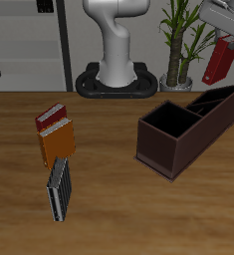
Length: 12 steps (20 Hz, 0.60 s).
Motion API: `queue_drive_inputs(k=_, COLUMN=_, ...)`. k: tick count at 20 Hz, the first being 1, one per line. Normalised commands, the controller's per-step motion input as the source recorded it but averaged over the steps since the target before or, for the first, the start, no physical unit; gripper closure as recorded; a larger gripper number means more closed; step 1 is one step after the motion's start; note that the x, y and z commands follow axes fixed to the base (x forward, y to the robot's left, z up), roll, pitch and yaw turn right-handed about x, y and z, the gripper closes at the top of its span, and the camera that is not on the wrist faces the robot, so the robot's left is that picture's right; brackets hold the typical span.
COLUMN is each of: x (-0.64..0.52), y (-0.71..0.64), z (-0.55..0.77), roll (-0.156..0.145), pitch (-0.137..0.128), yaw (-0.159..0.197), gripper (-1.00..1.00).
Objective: Place the left red book into the left desk caddy's back compartment and place the striped book into the left desk caddy's left compartment and place the right red book into the left desk caddy's front compartment
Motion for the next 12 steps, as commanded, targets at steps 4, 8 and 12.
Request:
queue_drive_inputs(k=4, x=0.2, y=0.02, z=0.05, roll=0.0, pitch=0.002, yaw=-0.004, gripper=1.0)
queue_drive_inputs(k=8, x=0.22, y=-0.03, z=-0.02, roll=-0.015, pitch=0.017, yaw=-0.014, gripper=1.0)
queue_drive_inputs(k=12, x=0.17, y=-0.04, z=-0.02, roll=-0.007, pitch=0.007, yaw=-0.022, gripper=1.0)
